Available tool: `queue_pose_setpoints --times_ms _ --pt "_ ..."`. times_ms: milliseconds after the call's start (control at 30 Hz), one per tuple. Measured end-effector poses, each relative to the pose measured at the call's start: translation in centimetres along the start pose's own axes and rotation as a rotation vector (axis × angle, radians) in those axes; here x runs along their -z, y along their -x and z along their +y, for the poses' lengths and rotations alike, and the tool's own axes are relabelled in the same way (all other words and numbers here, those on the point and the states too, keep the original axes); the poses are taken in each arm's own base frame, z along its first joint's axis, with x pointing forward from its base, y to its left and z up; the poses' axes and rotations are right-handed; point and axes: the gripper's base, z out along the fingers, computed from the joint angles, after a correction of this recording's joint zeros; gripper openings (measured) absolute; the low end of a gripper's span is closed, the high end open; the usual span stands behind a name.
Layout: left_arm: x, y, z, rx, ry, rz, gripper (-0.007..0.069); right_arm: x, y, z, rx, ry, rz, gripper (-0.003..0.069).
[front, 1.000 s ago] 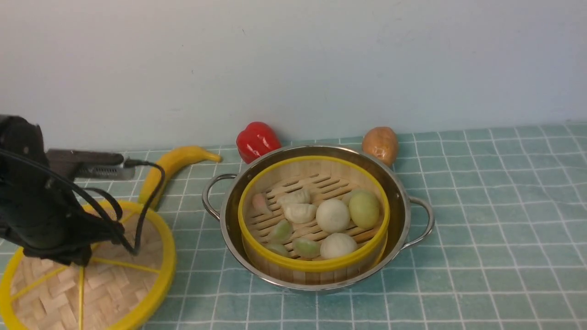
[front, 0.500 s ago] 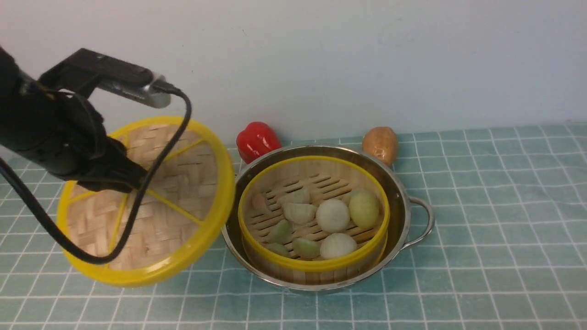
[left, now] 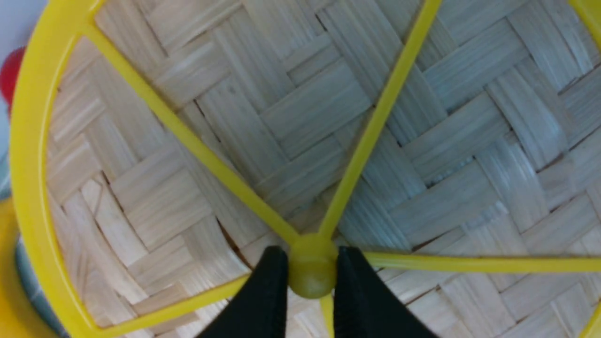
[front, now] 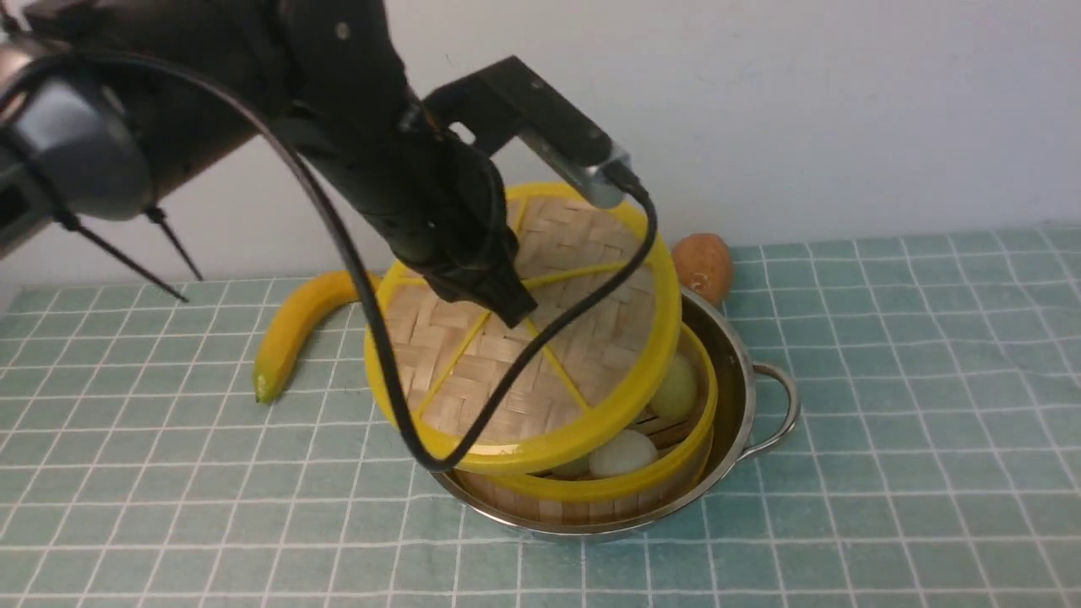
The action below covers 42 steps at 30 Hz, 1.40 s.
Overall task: Place the steamer in the pot on the blue tablecloth, and put the lid on the steamer.
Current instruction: 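Place the yellow bamboo steamer lid onto the steamer in the pot with the left gripper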
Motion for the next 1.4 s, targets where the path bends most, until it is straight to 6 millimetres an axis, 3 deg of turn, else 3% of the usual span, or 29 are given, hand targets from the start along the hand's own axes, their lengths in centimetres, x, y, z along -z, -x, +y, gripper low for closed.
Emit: queue_pose_setpoints --times_ms 200,467,1400 --pt "-2.8 1.6 0.0 -0.061 -0.016 0.046 0.0113 0.0 0.0 0.0 -0.001 0.000 0.000 0.0243" --pt "-4.9 1.9 0.2 -0.072 -0.030 0.073 0.0113 0.0 0.0 0.0 -0.001 0.000 0.000 0.0243" --pt "-6.5 2.6 0.1 -0.133 -0.046 0.025 0.0113 0.0 0.0 0.0 -0.002 0.000 0.000 0.0243"
